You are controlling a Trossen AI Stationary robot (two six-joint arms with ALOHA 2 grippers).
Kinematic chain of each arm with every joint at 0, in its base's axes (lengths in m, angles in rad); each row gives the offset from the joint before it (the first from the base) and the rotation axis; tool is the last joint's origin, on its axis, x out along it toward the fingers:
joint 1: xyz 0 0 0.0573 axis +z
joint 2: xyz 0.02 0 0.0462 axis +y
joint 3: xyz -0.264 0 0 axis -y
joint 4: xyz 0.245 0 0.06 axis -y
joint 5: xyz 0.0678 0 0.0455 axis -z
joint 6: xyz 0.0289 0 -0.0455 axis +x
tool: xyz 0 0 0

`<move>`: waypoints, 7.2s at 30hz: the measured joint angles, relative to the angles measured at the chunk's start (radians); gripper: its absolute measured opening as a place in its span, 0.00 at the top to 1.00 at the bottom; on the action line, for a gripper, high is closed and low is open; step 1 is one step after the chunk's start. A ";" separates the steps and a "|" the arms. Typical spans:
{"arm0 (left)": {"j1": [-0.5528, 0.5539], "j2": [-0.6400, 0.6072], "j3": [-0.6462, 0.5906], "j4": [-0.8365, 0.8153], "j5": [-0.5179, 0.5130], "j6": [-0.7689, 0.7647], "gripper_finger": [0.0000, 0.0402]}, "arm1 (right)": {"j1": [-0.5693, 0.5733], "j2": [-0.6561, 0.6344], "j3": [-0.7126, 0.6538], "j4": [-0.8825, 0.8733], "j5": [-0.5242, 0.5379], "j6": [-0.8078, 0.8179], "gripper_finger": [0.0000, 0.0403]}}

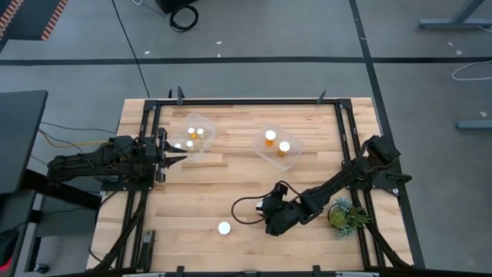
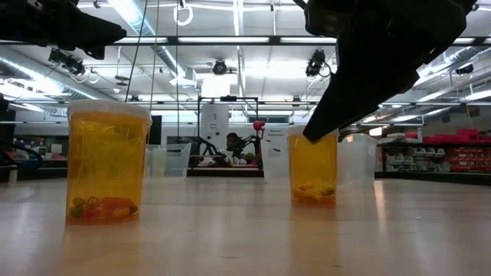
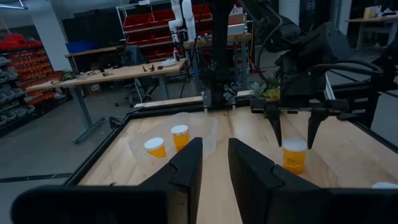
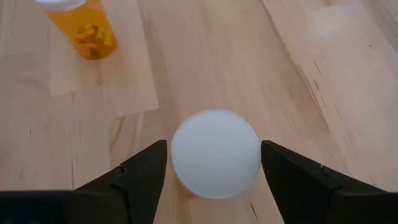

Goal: Pick and place medicine bottles into bin by pill shape (circle, oval)
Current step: Put the big orange pill bottle into the right transparent bin

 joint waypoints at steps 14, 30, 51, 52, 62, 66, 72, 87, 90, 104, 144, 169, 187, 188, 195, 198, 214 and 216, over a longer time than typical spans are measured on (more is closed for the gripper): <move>0.000 0.000 0.000 0.000 0.000 0.000 0.79 | -0.021 -0.031 0.000 -0.013 0.003 -0.033 0.43; -0.001 -0.001 -0.007 0.057 0.000 -0.088 0.78 | -0.170 -0.221 0.000 -0.093 0.005 -0.179 0.42; 0.000 -0.035 -0.261 0.224 -0.002 -0.053 0.79 | -0.426 -0.326 0.000 -0.186 -0.047 -0.364 0.42; 0.000 -0.036 -0.261 0.211 0.000 -0.053 0.79 | -0.430 -0.336 0.000 -0.195 -0.047 -0.359 0.42; -0.019 -0.034 -0.261 0.185 0.022 -0.052 0.78 | -0.464 -0.364 0.000 -0.232 -0.048 -0.361 0.42; -0.019 -0.033 -0.261 0.184 0.022 -0.052 0.79 | -0.506 -0.341 0.000 -0.236 -0.046 -0.398 0.42; -0.019 -0.033 -0.261 0.183 0.021 -0.052 0.79 | -0.579 -0.340 -0.021 -0.230 -0.060 -0.404 0.42; -0.019 -0.033 -0.262 0.183 0.021 -0.051 0.79 | -0.679 -0.339 -0.258 0.035 -0.176 -0.362 0.42; -0.019 -0.033 -0.262 0.184 0.021 -0.051 0.79 | -0.681 -0.339 -0.297 0.095 -0.199 -0.354 0.42; -0.019 -0.033 -0.262 0.183 0.021 -0.051 0.80 | -0.677 -0.339 -0.328 0.148 -0.212 -0.320 0.38; -0.019 -0.033 -0.262 0.184 0.021 -0.051 0.80 | -0.418 -0.307 -0.082 0.173 -0.200 -0.281 0.34; -0.019 -0.033 -0.262 0.174 0.021 -0.051 0.77 | -0.242 0.359 0.777 -0.176 -0.389 -0.404 0.34; -0.019 -0.033 -0.262 0.175 0.021 -0.051 0.78 | -0.146 0.534 1.004 -0.328 -0.316 -0.449 0.34; -0.019 -0.033 -0.262 0.175 0.021 -0.051 0.78 | -0.140 0.534 0.999 -0.325 -0.303 -0.452 0.34; -0.019 -0.033 -0.262 0.175 0.021 -0.051 0.79 | -0.133 0.533 0.958 -0.319 -0.304 -0.414 0.33; -0.019 -0.033 -0.262 0.176 0.021 -0.051 0.79 | -0.132 0.533 0.957 -0.320 -0.308 -0.413 0.29; -0.019 -0.033 -0.262 0.177 0.021 -0.051 0.80 | -0.120 0.541 0.869 -0.277 -0.335 -0.397 0.24; -0.019 -0.033 -0.262 0.177 0.021 -0.051 0.80 | -0.121 0.541 0.859 -0.276 -0.336 -0.394 0.26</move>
